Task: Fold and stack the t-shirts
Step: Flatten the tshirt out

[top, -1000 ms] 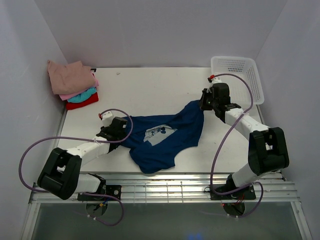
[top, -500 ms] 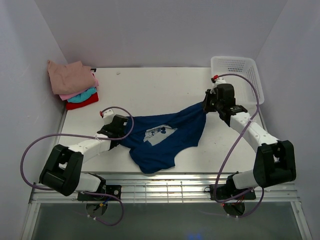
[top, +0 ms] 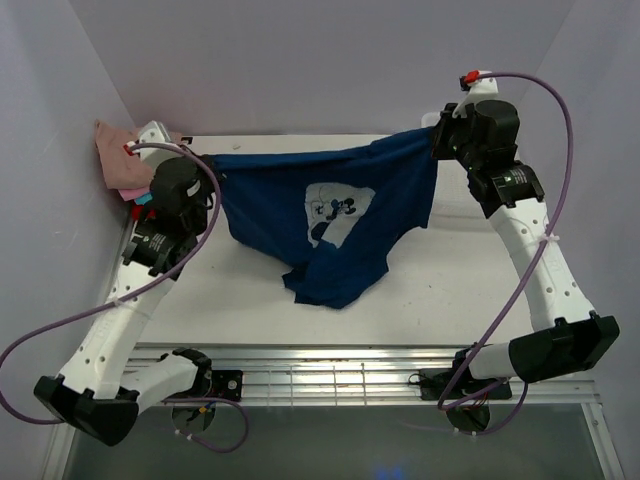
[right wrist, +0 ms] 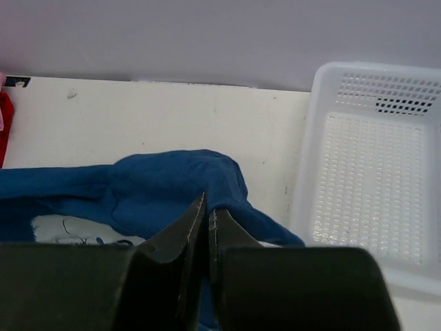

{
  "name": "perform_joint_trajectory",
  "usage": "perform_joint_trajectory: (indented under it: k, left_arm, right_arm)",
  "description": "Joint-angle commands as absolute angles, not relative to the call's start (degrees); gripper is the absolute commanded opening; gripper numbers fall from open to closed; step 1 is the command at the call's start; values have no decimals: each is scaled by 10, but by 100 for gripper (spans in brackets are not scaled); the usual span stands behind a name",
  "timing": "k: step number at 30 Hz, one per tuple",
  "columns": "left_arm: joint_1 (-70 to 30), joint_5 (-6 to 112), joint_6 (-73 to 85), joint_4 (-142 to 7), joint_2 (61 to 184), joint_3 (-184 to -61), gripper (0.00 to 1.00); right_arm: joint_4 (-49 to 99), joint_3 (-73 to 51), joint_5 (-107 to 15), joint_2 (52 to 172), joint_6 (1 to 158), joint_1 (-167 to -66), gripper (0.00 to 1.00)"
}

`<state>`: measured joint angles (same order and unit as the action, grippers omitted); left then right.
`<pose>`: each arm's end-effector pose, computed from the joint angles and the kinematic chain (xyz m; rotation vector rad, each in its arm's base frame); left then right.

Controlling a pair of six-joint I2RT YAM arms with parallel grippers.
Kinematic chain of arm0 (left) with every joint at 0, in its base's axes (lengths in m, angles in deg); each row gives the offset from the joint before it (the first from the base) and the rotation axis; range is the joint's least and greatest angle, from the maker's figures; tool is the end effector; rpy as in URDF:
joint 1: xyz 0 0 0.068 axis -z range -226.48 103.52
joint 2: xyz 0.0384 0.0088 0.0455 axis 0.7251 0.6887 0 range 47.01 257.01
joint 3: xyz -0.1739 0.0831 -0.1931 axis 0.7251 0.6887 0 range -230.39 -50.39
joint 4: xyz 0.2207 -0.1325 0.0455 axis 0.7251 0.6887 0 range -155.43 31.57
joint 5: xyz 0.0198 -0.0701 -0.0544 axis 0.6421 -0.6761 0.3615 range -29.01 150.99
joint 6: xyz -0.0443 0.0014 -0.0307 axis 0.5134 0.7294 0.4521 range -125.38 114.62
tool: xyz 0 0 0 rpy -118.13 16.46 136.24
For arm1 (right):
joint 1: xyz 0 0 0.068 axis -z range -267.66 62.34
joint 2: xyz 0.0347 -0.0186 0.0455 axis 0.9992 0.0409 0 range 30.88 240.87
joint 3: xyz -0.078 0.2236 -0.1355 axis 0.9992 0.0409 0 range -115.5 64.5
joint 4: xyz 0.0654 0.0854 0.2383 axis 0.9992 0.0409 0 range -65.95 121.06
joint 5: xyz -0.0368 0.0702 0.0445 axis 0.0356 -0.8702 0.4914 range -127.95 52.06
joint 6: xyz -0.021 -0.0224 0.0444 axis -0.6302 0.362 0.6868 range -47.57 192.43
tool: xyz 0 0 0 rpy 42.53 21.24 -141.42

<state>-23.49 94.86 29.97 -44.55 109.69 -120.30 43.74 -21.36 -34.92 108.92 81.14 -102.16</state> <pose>0.2241 -0.0736 0.4140 -0.5959 1.6693 -0.2023 0.2977 0.0751 0.4420 -0.0521 1.7835 0.2452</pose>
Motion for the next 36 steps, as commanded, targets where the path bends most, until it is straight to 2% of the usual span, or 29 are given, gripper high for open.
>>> perform_joint_trajectory:
  k: [1, 5, 11, 14, 18, 23, 28, 36]
  left_arm:
    - [-239, 917, 267, -384, 1051, -1239, 0]
    - [-239, 838, 279, -345, 980, -1220, 0]
    - [-239, 697, 277, -271, 872, -1229, 0]
    - [-239, 648, 277, -211, 851, -1304, 0]
    - [-239, 570, 292, -157, 847, -1449, 0]
    - [-241, 524, 324, -126, 852, -1530, 0]
    - [-242, 556, 336, -127, 838, -1494, 0]
    - [-242, 662, 350, -238, 853, -1215, 0]
  right_arm:
    - [489, -290, -325, 1077, 789, -1017, 8]
    - [532, -321, -334, 1038, 791, -1017, 8]
    - [595, -338, -414, 904, 801, -1017, 8]
    - [646, -397, -446, 864, 803, -1017, 8]
    - [718, -552, -468, 848, 816, -1017, 8]
    - [760, -659, -489, 849, 840, -1017, 8]
    - [705, -576, -488, 821, 850, -1017, 8]
    - [547, -267, -469, 838, 815, -1017, 8]
